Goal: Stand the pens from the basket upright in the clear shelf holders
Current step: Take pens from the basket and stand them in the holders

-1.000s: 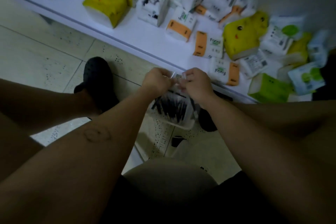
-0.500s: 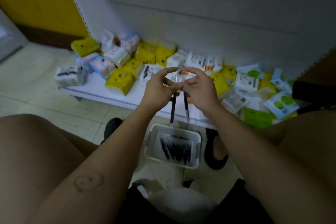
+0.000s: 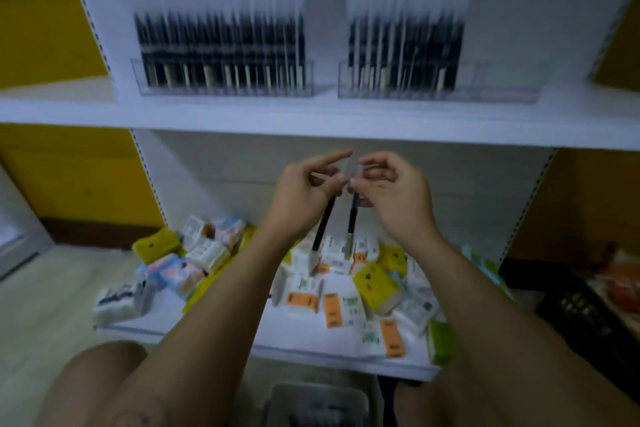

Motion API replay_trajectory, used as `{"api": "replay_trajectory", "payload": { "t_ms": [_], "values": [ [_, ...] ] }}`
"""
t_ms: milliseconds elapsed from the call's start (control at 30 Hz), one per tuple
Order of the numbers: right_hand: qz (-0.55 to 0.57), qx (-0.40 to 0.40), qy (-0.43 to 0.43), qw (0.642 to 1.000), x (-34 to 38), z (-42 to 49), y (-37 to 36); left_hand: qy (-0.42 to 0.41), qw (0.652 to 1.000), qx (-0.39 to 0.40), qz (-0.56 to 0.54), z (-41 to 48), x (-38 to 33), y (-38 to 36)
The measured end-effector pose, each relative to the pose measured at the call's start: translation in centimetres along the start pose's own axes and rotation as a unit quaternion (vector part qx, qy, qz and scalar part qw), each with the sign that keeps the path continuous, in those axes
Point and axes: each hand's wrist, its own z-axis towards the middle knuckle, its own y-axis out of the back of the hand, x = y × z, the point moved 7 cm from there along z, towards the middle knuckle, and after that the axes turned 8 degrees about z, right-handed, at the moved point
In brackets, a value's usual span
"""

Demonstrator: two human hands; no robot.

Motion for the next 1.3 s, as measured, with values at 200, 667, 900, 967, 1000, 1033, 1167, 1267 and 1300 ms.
{"api": "replay_trajectory", "payload": {
  "t_ms": [200,667,900,967,1000,1033,1167,1267,1300],
  "values": [
    [-0.019,-0.020,0.069,0.997,8.4,1.7,3.9,-0.051,0.999,0.001,0.005,3.3,-7.8,0.1],
    [-0.072,-0.088,0.175,0.978,21.3,6.7,12.7,-0.183,0.982,-0.003,0.037,10.9,-23.7,-2.0],
    [-0.099,-0.119,0.193,0.969,23.5,10.8,16.7,-0.218,0.975,-0.014,0.044,15.0,-27.0,-3.9],
    [-0.105,-0.123,0.200,0.966,23.7,11.9,17.7,-0.224,0.973,-0.022,0.044,16.3,-27.5,-4.4],
    [-0.106,-0.127,0.204,0.965,23.7,12.5,18.1,-0.226,0.973,-0.025,0.046,17.0,-27.6,-4.7],
    [-0.107,-0.131,0.207,0.964,23.6,13.0,18.6,-0.230,0.972,-0.027,0.049,17.6,-27.8,-5.0],
    [-0.107,-0.148,0.209,0.961,23.1,15.4,20.2,-0.236,0.969,-0.037,0.068,20.4,-27.7,-6.2],
    [-0.091,-0.147,0.204,0.964,22.0,17.5,20.5,-0.228,0.968,-0.051,0.091,22.4,-26.8,-6.6],
    [-0.090,-0.144,0.201,0.965,21.5,18.2,20.3,-0.225,0.968,-0.054,0.100,23.0,-26.4,-6.7]
  ]
}}
